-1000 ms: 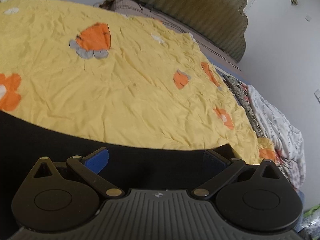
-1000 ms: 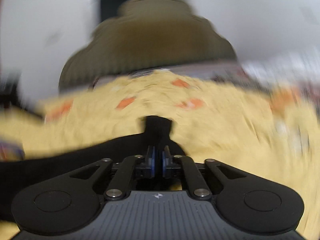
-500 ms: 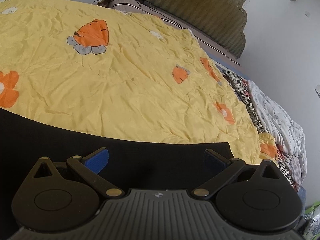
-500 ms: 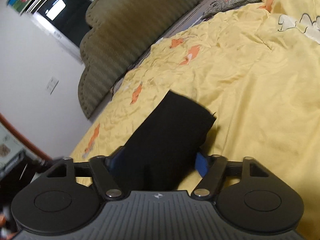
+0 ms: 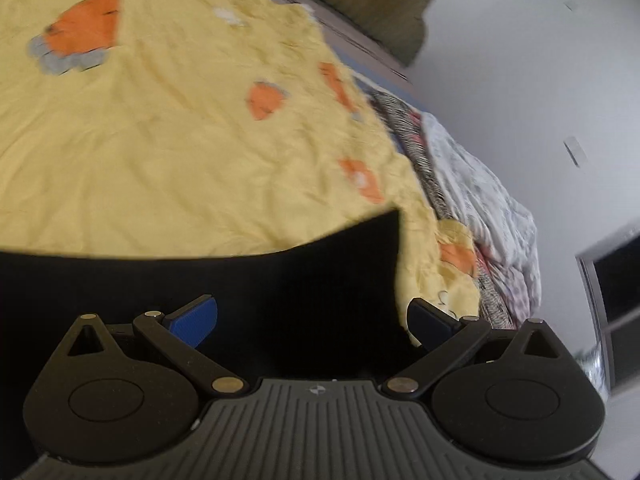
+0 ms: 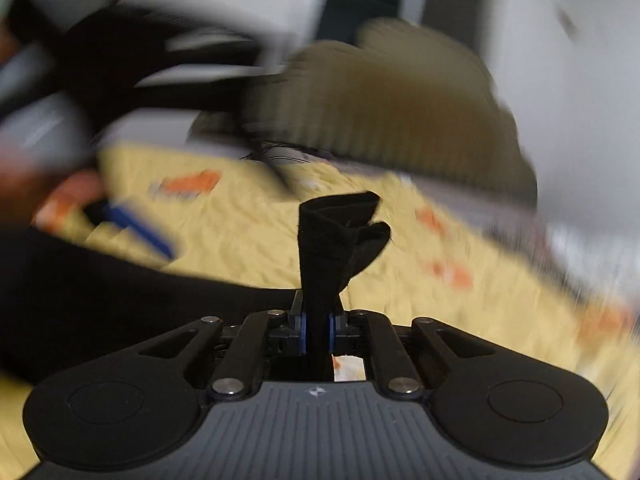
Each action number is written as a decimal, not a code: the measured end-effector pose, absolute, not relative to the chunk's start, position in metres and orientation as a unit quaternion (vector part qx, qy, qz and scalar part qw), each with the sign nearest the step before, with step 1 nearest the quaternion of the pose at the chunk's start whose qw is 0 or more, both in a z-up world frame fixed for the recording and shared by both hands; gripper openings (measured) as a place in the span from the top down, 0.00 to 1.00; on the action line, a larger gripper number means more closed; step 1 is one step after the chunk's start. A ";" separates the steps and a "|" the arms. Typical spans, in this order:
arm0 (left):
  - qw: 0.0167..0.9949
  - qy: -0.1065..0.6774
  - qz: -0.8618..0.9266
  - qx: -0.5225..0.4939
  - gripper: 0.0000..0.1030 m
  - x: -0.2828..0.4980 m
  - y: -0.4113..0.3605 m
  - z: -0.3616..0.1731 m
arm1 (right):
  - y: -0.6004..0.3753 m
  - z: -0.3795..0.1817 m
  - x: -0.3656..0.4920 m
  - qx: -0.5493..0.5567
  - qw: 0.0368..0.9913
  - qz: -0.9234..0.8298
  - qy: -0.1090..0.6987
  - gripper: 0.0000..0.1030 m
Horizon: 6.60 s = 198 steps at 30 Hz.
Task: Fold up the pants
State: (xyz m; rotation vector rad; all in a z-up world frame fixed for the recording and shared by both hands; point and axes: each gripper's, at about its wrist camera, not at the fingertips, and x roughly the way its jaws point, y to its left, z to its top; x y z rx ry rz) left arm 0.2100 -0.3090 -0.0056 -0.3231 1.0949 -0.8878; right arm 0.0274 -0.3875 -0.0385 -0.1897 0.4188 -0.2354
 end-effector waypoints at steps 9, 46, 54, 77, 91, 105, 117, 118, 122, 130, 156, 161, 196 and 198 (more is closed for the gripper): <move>0.744 0.529 -0.381 -0.146 0.64 0.227 -0.317 -0.036 | -0.340 -0.050 0.023 -0.214 0.953 -0.078 0.202 0.91; 0.902 0.418 -0.013 -0.107 0.22 0.157 0.119 0.035 | -0.246 -0.013 0.049 0.003 0.934 0.194 0.299 0.87; 0.914 0.349 0.204 -0.036 0.16 0.112 0.244 0.078 | -0.205 -0.031 0.058 -0.073 0.924 0.185 0.327 0.87; 0.912 0.374 0.164 0.045 0.04 0.135 0.198 -0.010 | -0.012 0.010 0.043 -0.181 0.904 0.312 0.228 0.60; 0.851 0.272 0.442 -0.078 0.04 0.047 0.347 0.053 | 0.104 -0.039 0.024 -0.439 0.832 0.329 0.087 0.60; 0.874 0.387 0.114 -0.269 0.02 0.091 0.308 0.016 | 0.132 -0.064 0.044 -0.469 0.835 0.284 0.042 0.63; 0.868 0.369 -0.026 -0.331 0.01 0.143 0.296 0.005 | 0.074 -0.001 0.078 -0.243 0.896 0.354 0.114 0.83; 0.861 0.365 -0.053 -0.350 0.01 0.148 0.294 0.005 | 0.070 0.003 0.080 -0.229 0.898 0.356 0.118 0.83; 0.831 0.365 -0.103 -0.407 0.01 0.175 0.279 -0.007 | 0.058 0.010 0.083 -0.196 0.899 0.369 0.133 0.83; 0.808 0.386 -0.114 -0.431 0.06 0.203 0.260 -0.041 | 0.049 0.011 0.088 -0.150 0.907 0.368 0.143 0.83; 0.943 0.285 0.005 -0.173 0.83 0.128 0.163 0.028 | -0.008 0.017 0.118 0.036 0.901 0.369 0.224 0.82; 0.950 0.298 0.015 -0.095 0.83 0.131 0.110 0.030 | -0.048 0.009 0.126 0.119 0.892 0.364 0.239 0.82; 0.954 0.298 0.025 0.021 0.74 0.133 0.045 -0.008 | -0.132 -0.004 0.135 0.045 0.927 0.238 0.287 0.38; 0.955 0.291 0.027 0.049 0.63 0.131 0.036 -0.013 | -0.148 0.005 0.140 0.105 0.927 0.229 0.277 0.22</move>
